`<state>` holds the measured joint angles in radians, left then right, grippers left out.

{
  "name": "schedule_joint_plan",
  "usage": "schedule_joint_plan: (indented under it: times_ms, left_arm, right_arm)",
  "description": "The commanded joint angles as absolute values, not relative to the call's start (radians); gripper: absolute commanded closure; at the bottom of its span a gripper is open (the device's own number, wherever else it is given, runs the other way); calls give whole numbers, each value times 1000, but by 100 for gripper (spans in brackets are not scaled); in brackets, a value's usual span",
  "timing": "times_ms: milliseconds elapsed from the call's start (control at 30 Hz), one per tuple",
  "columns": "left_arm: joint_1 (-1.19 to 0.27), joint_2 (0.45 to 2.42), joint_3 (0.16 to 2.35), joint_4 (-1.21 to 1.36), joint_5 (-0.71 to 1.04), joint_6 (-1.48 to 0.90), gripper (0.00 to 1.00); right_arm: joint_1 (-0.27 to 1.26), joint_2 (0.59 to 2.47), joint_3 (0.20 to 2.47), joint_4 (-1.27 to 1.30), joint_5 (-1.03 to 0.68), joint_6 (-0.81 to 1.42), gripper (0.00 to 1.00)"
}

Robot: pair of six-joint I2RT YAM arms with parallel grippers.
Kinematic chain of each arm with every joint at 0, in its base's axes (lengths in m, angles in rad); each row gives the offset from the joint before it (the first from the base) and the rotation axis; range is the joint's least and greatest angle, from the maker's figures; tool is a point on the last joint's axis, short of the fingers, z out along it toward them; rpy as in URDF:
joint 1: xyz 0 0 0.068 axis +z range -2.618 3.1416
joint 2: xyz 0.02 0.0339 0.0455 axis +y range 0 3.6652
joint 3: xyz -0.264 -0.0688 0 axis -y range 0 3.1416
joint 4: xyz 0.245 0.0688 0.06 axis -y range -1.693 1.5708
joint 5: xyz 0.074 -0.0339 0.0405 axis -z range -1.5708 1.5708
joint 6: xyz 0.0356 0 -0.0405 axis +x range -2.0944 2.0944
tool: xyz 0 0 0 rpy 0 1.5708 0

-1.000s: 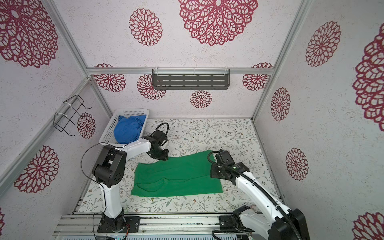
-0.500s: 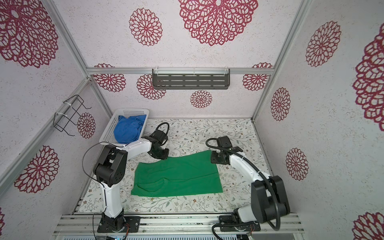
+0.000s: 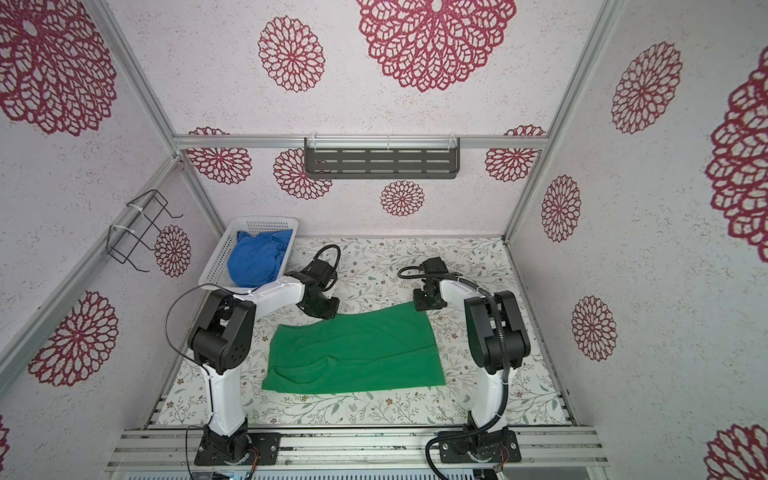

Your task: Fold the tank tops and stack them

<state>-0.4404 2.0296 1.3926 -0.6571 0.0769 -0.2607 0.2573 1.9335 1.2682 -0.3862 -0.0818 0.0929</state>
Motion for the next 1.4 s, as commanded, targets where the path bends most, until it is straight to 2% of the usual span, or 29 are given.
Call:
schedule_joint_plan:
  times_ms: [0,67,200,267,333,433,800,1033,1367]
  left_arm:
    - [-443,2036,1417,-685,57,-226,100]
    - [-443,2037,1419,-685,54,-225,100]
    - [-444,2040,1429,-684,57,-225,100]
    - [-444,2043,1440,-689,57,-224,100]
    - [-444,2051,1462,-706,49,-215,100]
    - [-445,2052,1500,-735,29,-196,100]
    - [-453,2084,1588,-763,-64,-163,100]
    - [-521,1915,1421,-687,-206,-211,100]
    - [-577,1743,1139,-477,-273,-319,100]
  right_arm:
    - [253,1941,1308,-411,-107,55,57]
    - [252,1944,1300,-410,-107,54,60]
    - [250,1924,1284,-392,-110,31,82]
    - [252,1918,1291,-391,-105,16,85]
    - [251,1917,1311,-413,-88,-2,93]
    - [251,1899,1321,-430,-64,-24,97]
    - [248,1751,1174,-289,-46,-30,100]
    - [258,1541,963,-224,-44,-16,100]
    - [331,1278,730,-202,-3,68,100]
